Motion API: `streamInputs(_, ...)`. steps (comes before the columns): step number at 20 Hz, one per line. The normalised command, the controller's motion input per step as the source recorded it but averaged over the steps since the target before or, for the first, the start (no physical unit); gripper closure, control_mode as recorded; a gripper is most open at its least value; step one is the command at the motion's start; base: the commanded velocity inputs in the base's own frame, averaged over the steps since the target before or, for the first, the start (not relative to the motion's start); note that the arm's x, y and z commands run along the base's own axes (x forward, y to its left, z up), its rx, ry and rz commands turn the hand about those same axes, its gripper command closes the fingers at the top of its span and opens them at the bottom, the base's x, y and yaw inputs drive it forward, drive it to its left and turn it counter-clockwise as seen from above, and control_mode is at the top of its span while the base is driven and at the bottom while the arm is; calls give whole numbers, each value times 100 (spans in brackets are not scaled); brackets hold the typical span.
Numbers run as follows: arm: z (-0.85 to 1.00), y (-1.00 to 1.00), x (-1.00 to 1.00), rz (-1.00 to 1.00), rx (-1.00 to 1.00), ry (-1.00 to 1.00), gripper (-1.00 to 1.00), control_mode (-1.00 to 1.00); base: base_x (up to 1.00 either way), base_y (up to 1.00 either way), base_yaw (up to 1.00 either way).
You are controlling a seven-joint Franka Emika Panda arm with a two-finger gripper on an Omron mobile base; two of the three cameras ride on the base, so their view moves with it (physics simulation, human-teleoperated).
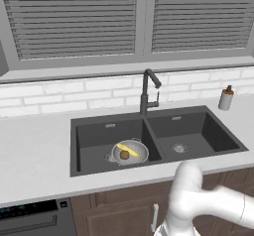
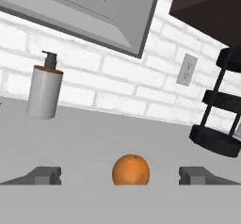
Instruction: Put the colander in the sink, put the kiwi, banana, tangerine in the colander, and turn on the sink faucet and pour water over the colander.
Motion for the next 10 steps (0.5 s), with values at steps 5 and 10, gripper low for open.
streamInputs(5,0,-28,44,1,19,7,-100,-100,0,0,0)
streamInputs(10,0,-28,47,3,14,9,-100,-100,0,0,0)
